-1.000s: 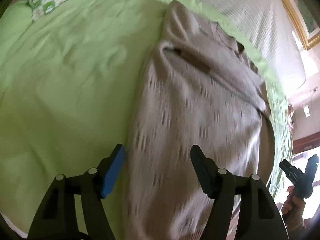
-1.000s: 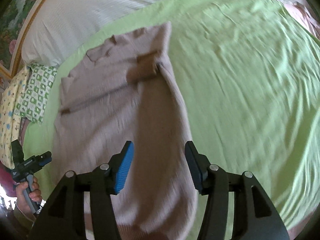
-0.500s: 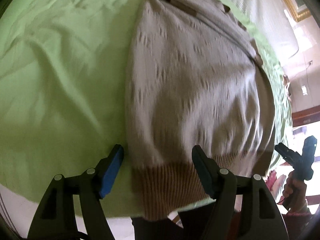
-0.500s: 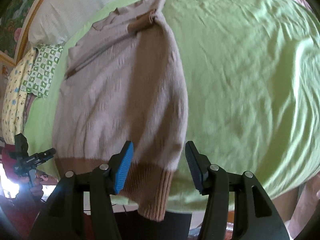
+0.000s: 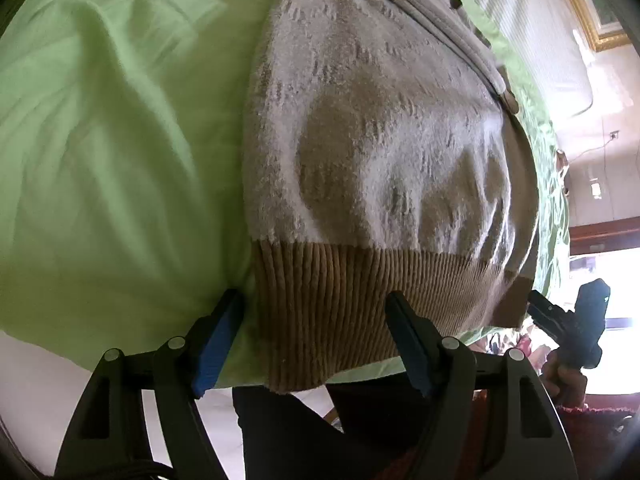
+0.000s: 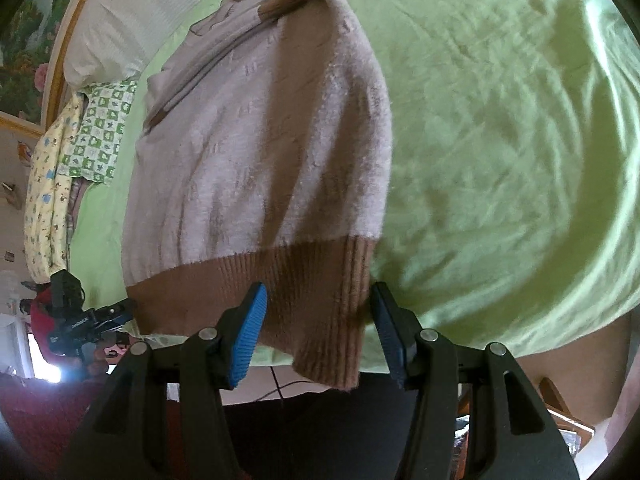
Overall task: Fold small clothes
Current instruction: 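Grasp the brown ribbed hem with both grippers, then lift the hem with both grippers and fold it toward the collar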
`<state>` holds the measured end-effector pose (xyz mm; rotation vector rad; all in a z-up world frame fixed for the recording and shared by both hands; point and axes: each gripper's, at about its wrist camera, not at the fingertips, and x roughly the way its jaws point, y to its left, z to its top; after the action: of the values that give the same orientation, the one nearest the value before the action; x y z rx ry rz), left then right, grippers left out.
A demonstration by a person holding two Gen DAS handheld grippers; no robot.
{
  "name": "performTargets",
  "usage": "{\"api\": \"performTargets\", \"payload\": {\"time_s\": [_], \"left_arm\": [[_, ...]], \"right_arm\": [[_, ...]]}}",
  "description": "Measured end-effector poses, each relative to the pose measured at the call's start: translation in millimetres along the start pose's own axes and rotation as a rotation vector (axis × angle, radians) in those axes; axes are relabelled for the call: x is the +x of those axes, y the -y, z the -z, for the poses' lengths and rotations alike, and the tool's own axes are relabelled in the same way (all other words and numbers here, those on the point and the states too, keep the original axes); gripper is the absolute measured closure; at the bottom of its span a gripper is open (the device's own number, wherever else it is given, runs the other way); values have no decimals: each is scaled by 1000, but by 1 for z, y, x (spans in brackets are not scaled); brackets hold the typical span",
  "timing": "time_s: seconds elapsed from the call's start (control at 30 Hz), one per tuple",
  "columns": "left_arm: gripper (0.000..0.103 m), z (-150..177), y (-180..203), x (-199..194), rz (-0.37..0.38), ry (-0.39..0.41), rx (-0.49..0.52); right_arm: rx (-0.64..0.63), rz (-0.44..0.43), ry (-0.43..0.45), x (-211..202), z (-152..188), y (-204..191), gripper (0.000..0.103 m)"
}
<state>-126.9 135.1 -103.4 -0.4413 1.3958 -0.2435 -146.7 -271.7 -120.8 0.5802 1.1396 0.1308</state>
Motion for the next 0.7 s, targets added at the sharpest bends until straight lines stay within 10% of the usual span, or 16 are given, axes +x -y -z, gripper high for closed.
{"api": "performTargets", "payload": {"time_s": [0.17, 0.27, 0.37, 0.7], "left_arm": [[51, 0, 9, 4, -58, 18, 50], [77, 0, 7, 2, -86, 41, 64], [94, 1, -1, -6, -12, 52, 49], [97, -5, 22, -33, 100, 150, 117]], "right_arm": [[36, -33, -2, 9, -3, 1, 50], [-12, 0, -37, 14, -2, -3, 95], [-40, -11, -52, 10, 1, -2, 95], [-53, -149, -2, -28, -3, 8, 96]]}}
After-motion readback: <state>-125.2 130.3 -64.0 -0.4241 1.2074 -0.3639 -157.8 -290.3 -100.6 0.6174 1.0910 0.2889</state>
